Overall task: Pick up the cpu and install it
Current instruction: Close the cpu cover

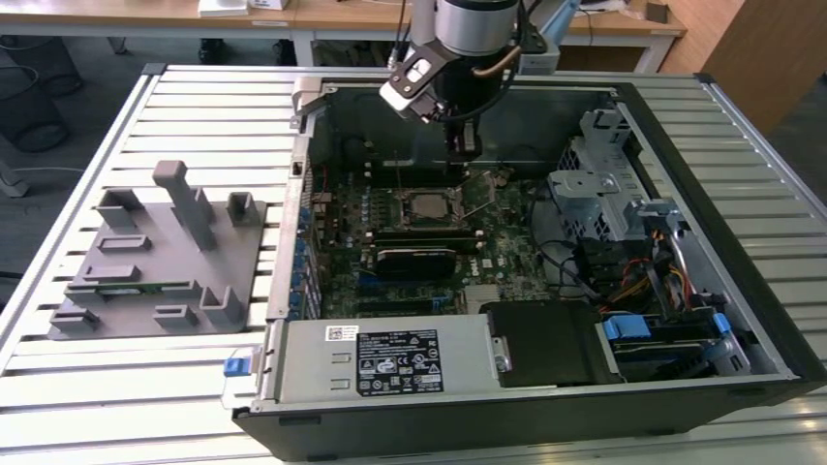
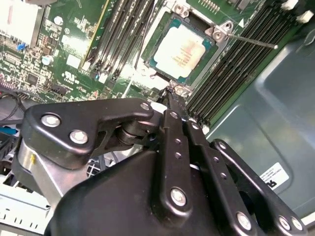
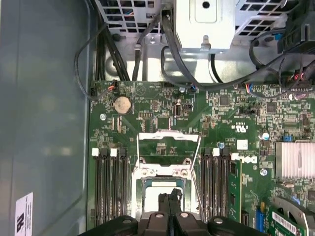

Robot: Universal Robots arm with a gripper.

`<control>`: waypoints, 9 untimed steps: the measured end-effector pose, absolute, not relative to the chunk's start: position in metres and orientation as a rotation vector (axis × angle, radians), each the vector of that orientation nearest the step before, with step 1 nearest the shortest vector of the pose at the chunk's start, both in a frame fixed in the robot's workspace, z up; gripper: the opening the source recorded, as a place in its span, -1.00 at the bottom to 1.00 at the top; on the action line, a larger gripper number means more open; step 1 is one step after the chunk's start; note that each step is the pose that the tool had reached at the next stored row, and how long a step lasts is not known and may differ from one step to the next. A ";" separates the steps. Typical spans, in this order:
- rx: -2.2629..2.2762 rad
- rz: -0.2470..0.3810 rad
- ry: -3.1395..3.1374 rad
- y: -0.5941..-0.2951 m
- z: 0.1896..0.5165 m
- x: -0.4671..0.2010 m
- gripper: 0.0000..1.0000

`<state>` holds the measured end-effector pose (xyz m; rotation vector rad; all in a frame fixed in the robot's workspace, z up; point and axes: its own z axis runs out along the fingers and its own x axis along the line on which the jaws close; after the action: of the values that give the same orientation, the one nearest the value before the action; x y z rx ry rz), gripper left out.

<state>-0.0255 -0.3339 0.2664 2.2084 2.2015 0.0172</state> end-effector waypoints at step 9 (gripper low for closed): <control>2.208 0.017 2.201 -0.334 0.266 -0.014 -0.79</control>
<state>-0.0141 -0.3339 0.2662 2.2084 2.2014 0.0172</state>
